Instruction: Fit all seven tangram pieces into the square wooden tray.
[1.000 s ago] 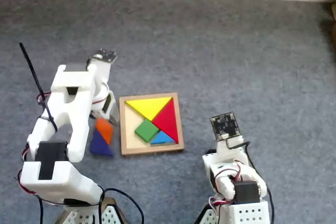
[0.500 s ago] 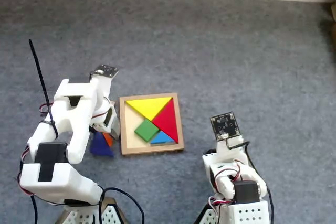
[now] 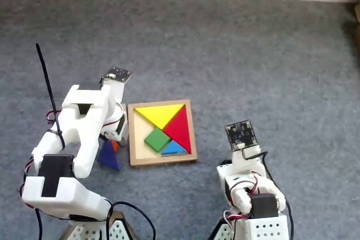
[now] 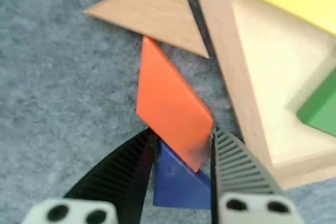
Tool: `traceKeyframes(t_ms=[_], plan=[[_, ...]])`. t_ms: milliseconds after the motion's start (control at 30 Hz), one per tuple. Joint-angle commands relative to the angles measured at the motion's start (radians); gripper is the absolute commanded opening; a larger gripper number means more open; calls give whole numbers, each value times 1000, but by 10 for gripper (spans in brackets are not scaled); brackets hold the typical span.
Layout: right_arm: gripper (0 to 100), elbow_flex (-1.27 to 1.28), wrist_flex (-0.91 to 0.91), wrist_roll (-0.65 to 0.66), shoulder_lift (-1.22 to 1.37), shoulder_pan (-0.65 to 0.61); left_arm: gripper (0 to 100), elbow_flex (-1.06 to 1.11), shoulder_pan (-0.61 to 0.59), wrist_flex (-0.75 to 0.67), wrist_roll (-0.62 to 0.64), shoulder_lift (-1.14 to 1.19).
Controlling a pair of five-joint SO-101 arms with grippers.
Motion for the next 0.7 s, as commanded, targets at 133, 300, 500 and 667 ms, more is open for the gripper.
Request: traceKeyframes(t_ms=[133, 300, 500, 667], plan=[[8, 128, 5, 0, -4, 12, 247, -113, -10, 18, 23, -33], [8, 128, 5, 0, -4, 12, 248, -137, -16, 11, 95, -25], [8, 128, 5, 0, -4, 12, 220, -67, -12, -63, 91, -25], [8, 128, 5, 0, -4, 12, 123, -19, -12, -89, 52, -28]])
